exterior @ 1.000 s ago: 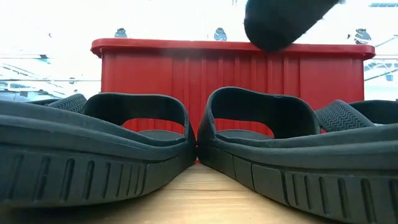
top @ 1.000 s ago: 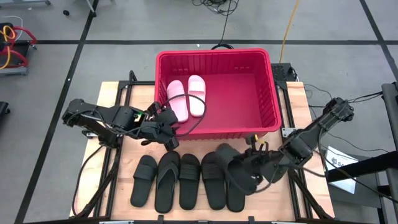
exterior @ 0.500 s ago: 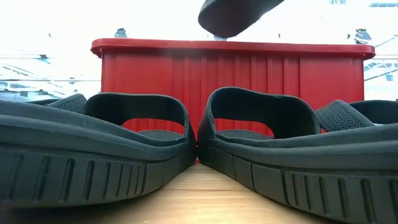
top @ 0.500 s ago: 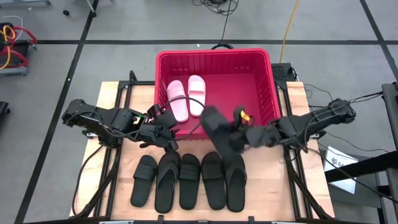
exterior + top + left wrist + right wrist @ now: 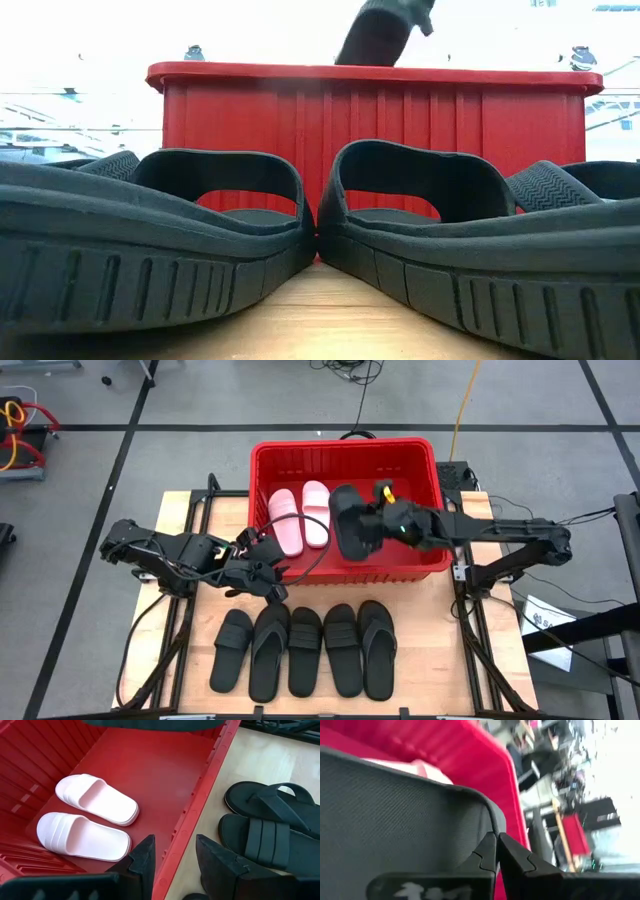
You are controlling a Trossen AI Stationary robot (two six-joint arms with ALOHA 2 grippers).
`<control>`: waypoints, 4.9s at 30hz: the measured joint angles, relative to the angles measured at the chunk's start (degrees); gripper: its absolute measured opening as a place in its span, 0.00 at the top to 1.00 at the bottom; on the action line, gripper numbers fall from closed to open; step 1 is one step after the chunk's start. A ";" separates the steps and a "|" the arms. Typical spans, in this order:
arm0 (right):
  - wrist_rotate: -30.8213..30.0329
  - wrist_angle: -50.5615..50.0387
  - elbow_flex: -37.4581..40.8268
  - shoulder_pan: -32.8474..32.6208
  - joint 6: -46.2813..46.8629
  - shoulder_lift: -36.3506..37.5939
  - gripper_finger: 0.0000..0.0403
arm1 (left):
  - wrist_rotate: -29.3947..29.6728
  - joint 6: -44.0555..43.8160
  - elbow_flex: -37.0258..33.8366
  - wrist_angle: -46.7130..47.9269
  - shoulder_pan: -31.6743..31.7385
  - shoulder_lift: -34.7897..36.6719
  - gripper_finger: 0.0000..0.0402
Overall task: Pick and place slides into bin
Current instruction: Put the black slide into the red bin
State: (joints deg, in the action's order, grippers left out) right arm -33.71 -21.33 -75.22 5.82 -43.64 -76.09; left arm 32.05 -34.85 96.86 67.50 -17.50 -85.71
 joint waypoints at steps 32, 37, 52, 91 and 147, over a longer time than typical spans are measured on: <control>10.19 32.48 21.82 20.31 -5.61 -17.42 1.00 | 1.03 -0.45 0.02 -0.31 2.34 0.00 0.66; 10.65 33.76 21.77 20.49 -5.70 -20.19 1.00 | 1.00 -0.23 0.02 -0.29 2.97 0.00 0.66; 11.30 40.89 21.77 20.64 -10.03 -25.30 1.00 | 0.95 0.04 0.02 -0.06 5.68 0.00 0.66; 9.89 44.50 21.71 18.66 -10.49 -19.26 0.60 | -0.01 -0.76 0.02 0.07 6.30 0.00 0.66; 19.06 9.00 21.74 -15.82 31.60 28.21 0.67 | -15.81 -49.49 -17.90 12.92 -38.59 3.87 0.66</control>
State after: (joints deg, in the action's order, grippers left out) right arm -14.66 -12.34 -53.47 -10.00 -12.04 -47.88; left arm 16.24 -84.34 78.96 80.42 -56.09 -81.84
